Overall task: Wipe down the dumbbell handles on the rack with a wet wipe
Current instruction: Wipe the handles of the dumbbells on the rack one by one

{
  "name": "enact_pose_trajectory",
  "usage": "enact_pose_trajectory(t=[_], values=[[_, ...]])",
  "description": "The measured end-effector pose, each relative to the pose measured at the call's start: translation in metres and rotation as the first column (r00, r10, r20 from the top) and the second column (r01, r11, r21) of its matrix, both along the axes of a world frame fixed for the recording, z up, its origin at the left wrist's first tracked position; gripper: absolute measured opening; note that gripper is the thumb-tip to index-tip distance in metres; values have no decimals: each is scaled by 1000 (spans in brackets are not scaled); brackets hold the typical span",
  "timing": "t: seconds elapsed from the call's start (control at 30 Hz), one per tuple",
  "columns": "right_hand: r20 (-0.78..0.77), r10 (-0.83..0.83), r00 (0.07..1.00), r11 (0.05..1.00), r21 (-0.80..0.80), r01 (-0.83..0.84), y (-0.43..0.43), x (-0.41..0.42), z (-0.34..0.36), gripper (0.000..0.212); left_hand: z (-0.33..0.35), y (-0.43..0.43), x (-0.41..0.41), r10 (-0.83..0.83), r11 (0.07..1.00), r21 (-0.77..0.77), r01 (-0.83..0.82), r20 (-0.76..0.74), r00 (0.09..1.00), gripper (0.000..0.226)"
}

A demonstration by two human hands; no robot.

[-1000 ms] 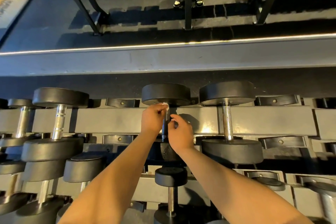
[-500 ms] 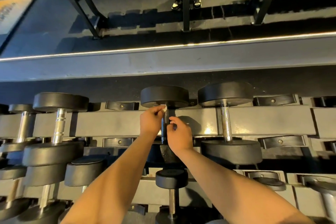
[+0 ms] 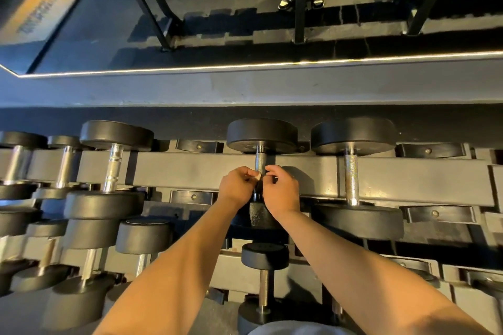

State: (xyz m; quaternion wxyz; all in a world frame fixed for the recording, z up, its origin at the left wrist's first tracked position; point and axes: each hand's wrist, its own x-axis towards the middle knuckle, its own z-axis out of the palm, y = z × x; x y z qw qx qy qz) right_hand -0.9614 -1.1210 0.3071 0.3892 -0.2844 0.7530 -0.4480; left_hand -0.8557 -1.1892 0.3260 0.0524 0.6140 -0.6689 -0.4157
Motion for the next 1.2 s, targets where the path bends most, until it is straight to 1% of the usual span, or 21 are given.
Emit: enact_pose_trajectory(t=[0.1, 0.2, 0.3, 0.4, 0.5, 0.57, 0.63, 0.73, 0.77, 0.83, 0.9, 0.97, 1.07, 1.13, 1.2], values=[[14, 19, 1000, 1000, 1, -19, 1, 0, 0, 27, 6, 6, 1, -27, 999, 26, 25, 68, 997, 10], [22, 83, 996, 997, 3, -83, 4, -4, 4, 26, 9, 13, 3, 5, 997, 76, -10, 65, 998, 11], [36, 190, 981, 981, 32, -191, 7, -7, 6, 23, 13, 21, 3, 74, 996, 44, -74, 5, 997, 13], [52, 257, 965, 966, 9, -258, 11, -9, 8, 20, 14, 29, 4, 72, 997, -4, -73, -89, 993, 16], [113, 224, 968, 974, -52, -219, 10, -13, 13, 19, 13, 36, 7, 63, 998, -1, -65, -210, 976, 19], [157, 170, 973, 985, -57, -163, 7, -15, 16, 17, 12, 39, 6, 83, 996, -10, -88, -245, 966, 19], [112, 105, 988, 993, -60, -99, 0, -19, 15, 16, 13, 41, 3, 111, 990, -58, -125, -199, 974, 22], [-60, 39, 997, 995, -93, -44, -20, -25, 13, 17, 15, 43, -2, 108, 978, -182, -104, 10, 994, 34], [-99, 39, 994, 993, -110, -50, -27, -26, 12, 19, 16, 44, -3, 109, 976, -192, -99, 45, 993, 36], [-149, 58, 987, 990, -122, -76, -40, -23, 10, 24, 15, 43, -4, 133, 978, -170, -122, 59, 989, 38], [-178, 68, 982, 991, -98, -86, -47, -17, 8, 27, 15, 42, -3, 159, 976, -154, -151, 45, 986, 38], [-214, 111, 970, 990, -66, -128, -48, -14, 6, 28, 15, 42, -3, 167, 974, -158, -160, 31, 985, 38], [-248, 248, 936, 964, -36, -265, -42, -22, 2, 29, 17, 42, -1, 169, 976, -141, -167, 0, 986, 38], [-246, 346, 905, 933, -5, -359, -32, -27, 0, 28, 16, 41, 1, 175, 975, -135, -175, -7, 984, 40], [-212, 424, 881, 904, 45, -425, -23, -30, -2, 26, 17, 41, 1, 177, 974, -142, -174, 6, 984, 41]])
